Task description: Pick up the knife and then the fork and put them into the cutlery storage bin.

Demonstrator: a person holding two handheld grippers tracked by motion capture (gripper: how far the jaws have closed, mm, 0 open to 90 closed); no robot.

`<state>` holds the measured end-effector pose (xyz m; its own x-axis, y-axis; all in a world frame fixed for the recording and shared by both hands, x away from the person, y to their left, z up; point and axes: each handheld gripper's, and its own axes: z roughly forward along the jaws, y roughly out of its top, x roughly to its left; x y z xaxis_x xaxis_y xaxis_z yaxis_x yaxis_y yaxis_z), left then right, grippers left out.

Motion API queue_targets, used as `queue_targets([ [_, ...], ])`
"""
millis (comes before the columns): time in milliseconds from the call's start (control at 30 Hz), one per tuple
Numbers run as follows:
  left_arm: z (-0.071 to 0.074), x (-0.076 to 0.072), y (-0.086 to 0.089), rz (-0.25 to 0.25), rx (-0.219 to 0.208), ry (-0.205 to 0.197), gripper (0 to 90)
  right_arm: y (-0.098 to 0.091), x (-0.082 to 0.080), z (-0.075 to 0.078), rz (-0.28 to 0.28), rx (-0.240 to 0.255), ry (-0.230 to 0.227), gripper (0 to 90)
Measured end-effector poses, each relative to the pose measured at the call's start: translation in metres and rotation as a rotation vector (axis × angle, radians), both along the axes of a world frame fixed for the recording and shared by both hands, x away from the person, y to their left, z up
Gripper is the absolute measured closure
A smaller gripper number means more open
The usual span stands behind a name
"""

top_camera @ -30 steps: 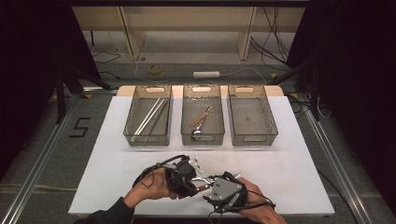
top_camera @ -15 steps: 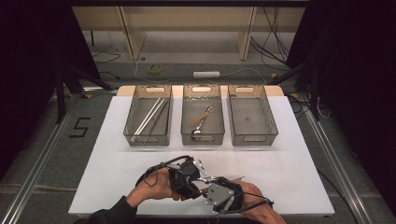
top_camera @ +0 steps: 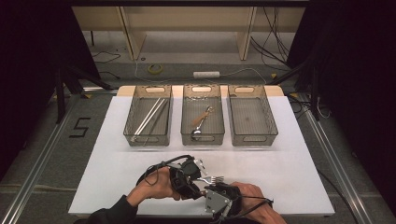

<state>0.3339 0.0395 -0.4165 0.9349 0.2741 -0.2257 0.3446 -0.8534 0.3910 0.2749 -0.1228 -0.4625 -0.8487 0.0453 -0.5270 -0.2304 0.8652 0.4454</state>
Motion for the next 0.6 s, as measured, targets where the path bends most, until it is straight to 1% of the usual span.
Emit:
queue_targets([
  [100,0.001,0.0,0.001,-0.01,-0.007,-0.008,74.6,0.0,-0.003,-0.001,0.017,-0.02,-0.001,77.4],
  [200,0.0,-0.001,0.0,-0.006,-0.022,-0.015,74.1,0.001,-0.002,0.0,0.027,-0.035,-0.013,77.6],
  [267,0.0,0.0,0.001,0.007,-0.039,-0.024,71.6,0.0,-0.001,0.0,0.021,-0.039,-0.013,77.7],
  [300,0.001,0.0,0.002,0.006,-0.05,-0.032,67.3,-0.001,-0.001,0.001,0.012,-0.035,-0.01,77.7],
  [333,0.002,0.0,0.003,0.01,-0.061,-0.041,62.9,-0.002,-0.001,0.001,0.019,-0.036,-0.008,77.7],
  [367,0.003,0.001,0.004,0.021,-0.062,-0.045,57.6,-0.002,-0.001,0.002,0.016,-0.037,-0.004,77.7],
  [400,0.004,0.0,0.005,0.026,-0.057,-0.059,52.8,-0.003,-0.001,0.002,0.015,-0.04,-0.004,77.7],
  [467,0.007,0.0,0.009,0.033,-0.065,-0.089,43.8,-0.005,0.0,0.002,0.015,-0.045,-0.01,77.7],
  [500,0.008,0.0,0.011,0.039,-0.076,-0.105,39.6,-0.006,0.0,0.002,0.012,-0.056,-0.008,77.7],
  [533,0.01,-0.001,0.014,0.046,-0.094,-0.113,36.4,-0.007,0.0,0.002,-0.002,-0.041,-0.007,77.7],
  [567,0.012,0.0,0.017,0.056,-0.11,-0.124,34.4,-0.01,0.002,0.005,0.018,-0.07,-0.024,77.7],
  [600,0.014,-0.001,0.02,0.065,-0.132,-0.139,32.3,-0.012,0.003,0.005,0.018,-0.074,-0.026,77.7],
])
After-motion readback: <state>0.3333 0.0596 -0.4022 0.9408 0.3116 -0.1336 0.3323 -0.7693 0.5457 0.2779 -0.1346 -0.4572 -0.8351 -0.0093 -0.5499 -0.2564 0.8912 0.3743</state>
